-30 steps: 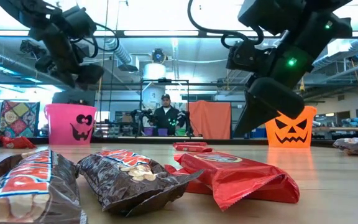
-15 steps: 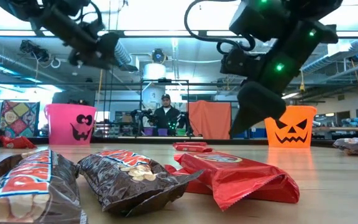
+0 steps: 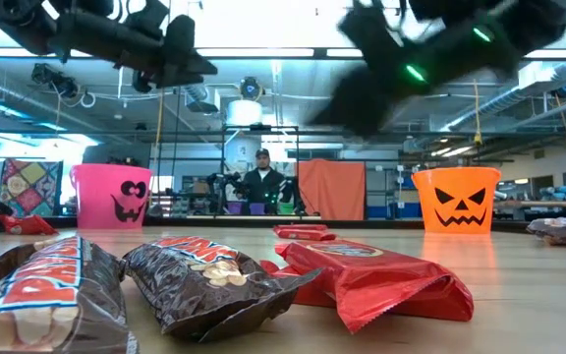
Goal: Sort candy by brand, put in halloween buckets
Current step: Put the brown chocolate bar into the pink bucket
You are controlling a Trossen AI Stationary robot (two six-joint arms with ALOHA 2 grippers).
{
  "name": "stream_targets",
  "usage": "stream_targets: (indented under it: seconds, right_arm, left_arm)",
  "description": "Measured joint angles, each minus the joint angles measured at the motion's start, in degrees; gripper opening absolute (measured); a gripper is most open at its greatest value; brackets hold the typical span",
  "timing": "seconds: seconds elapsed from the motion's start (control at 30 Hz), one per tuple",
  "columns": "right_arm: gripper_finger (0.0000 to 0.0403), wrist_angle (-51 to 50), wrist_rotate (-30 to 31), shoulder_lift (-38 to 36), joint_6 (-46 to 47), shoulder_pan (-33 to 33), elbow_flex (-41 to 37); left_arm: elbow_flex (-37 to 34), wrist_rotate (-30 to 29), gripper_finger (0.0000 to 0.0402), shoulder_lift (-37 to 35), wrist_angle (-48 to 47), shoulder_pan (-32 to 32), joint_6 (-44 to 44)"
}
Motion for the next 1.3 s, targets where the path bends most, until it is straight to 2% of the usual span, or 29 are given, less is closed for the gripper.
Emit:
stream_targets:
  seconds: [0.07, 0.17, 0.23, 0.27, 0.33, 0.43, 0.53, 0.63, 0.83, 1.0, 1.1, 1.3]
  right_arm:
    - [0.0062, 14.8, 3.0, -0.4, -21.1, -1.7, 3.1]
    - [0.0061, 37.6, 3.0, -0.6, -48.6, -5.8, 13.2]
    - [0.0057, 37.9, 4.1, -1.3, -58.0, -9.7, 22.8]
    - [0.0054, 33.1, 5.3, -1.6, -59.2, -11.7, 27.3]
    - [0.0049, 12.3, 4.5, -1.5, -54.9, -16.0, 37.3]
    - [0.0044, -19.4, -1.1, 0.2, -37.5, -22.0, 52.2]
    - [0.0044, -31.4, -6.4, 1.8, -22.9, -27.5, 62.5]
    - [0.0045, -32.0, -7.0, 2.5, -20.1, -31.0, 65.7]
    - [0.0045, -35.2, -8.6, 2.8, -19.2, -32.0, 65.8]
    - [0.0045, -49.2, -11.1, 2.5, -11.1, -31.4, 62.6]
    - [0.0045, -55.0, -14.9, 2.9, -5.6, -31.3, 55.8]
    - [0.0045, -56.0, -17.3, 1.4, 2.2, -31.2, 37.6]
  left_arm:
    - [1.2, 0.0, 0.0241, 0.2, 0.1, 0.1, 0.8]
    - [1.6, -0.6, 0.0241, 0.6, -0.1, 0.1, 2.8]
    - [2.0, -2.1, 0.0241, 0.5, -0.2, 0.3, 4.4]
    - [2.0, -2.4, 0.0241, 0.2, -0.2, 0.3, 4.6]
    - [2.1, -2.8, 0.0241, 0.0, -0.2, 0.4, 4.6]
    - [2.1, -2.7, 0.0241, 0.1, -1.1, 0.3, 4.4]
    - [2.1, -2.6, 0.0241, 0.1, -2.9, 0.3, 3.7]
    - [2.1, -2.6, 0.0241, 0.1, -4.6, 0.3, 3.0]
    - [2.1, -2.6, 0.0241, 0.1, -8.0, 0.3, 4.4]
    - [2.1, -2.6, 0.0241, 0.1, -10.7, 0.3, 4.5]
    - [1.3, -2.6, 0.0241, 1.7, -13.4, 0.3, 4.3]
    - [-2.9, -2.6, 0.0241, 6.3, -10.6, 0.4, 2.9]
